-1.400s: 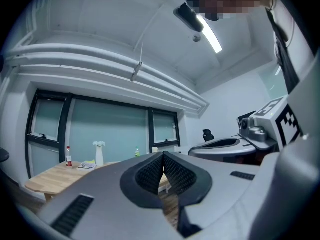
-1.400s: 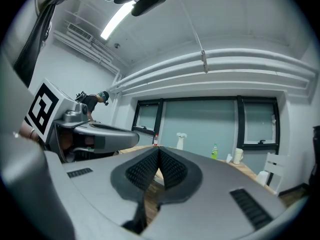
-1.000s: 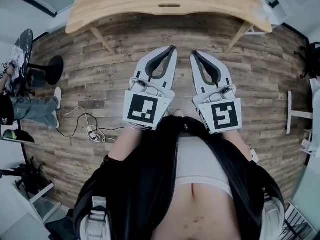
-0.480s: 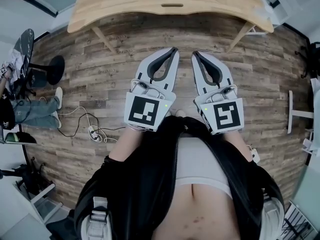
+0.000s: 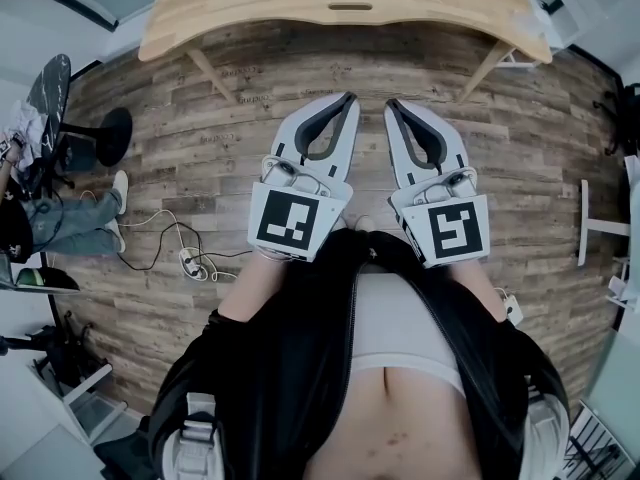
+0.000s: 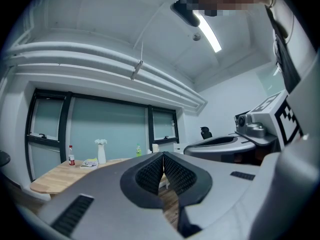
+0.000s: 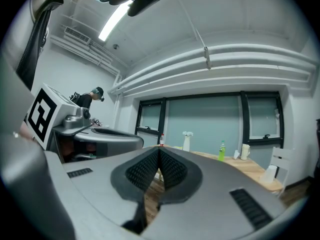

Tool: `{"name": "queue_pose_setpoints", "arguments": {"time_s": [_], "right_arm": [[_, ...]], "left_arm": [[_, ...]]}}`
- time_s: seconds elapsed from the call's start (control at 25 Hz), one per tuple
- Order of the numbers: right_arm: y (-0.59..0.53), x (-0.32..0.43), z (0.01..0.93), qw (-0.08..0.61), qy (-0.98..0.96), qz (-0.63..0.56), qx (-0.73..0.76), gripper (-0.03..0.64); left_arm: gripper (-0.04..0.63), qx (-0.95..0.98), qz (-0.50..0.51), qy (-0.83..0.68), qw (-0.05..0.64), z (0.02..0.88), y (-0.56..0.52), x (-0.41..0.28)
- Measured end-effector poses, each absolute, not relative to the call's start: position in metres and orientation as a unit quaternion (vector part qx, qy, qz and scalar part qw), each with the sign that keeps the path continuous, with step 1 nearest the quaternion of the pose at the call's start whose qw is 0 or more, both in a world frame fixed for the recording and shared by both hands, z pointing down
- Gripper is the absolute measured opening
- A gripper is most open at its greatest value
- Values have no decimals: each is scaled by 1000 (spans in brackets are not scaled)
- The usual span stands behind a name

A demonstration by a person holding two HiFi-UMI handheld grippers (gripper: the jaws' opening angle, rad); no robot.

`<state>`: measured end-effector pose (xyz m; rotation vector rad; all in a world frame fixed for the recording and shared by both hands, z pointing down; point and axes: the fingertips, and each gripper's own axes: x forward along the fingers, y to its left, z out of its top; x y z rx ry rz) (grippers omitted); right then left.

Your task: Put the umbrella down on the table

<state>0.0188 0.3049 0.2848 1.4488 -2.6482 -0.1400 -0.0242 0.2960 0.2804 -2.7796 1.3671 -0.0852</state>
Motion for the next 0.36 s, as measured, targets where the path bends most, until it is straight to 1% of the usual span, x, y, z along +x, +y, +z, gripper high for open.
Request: {"name": "queue_pose_setpoints", "arguments": {"time_s": [0.16,0.36], "right_arm": [[304,15,279,38,-875,-49,479,26],[307,12,279,42,-876,-67,476,26]], "left_arm": [[8,-897,-28,441,21,281,296,-26],[8,-897,-26,440,23,280,299,-30]]}}
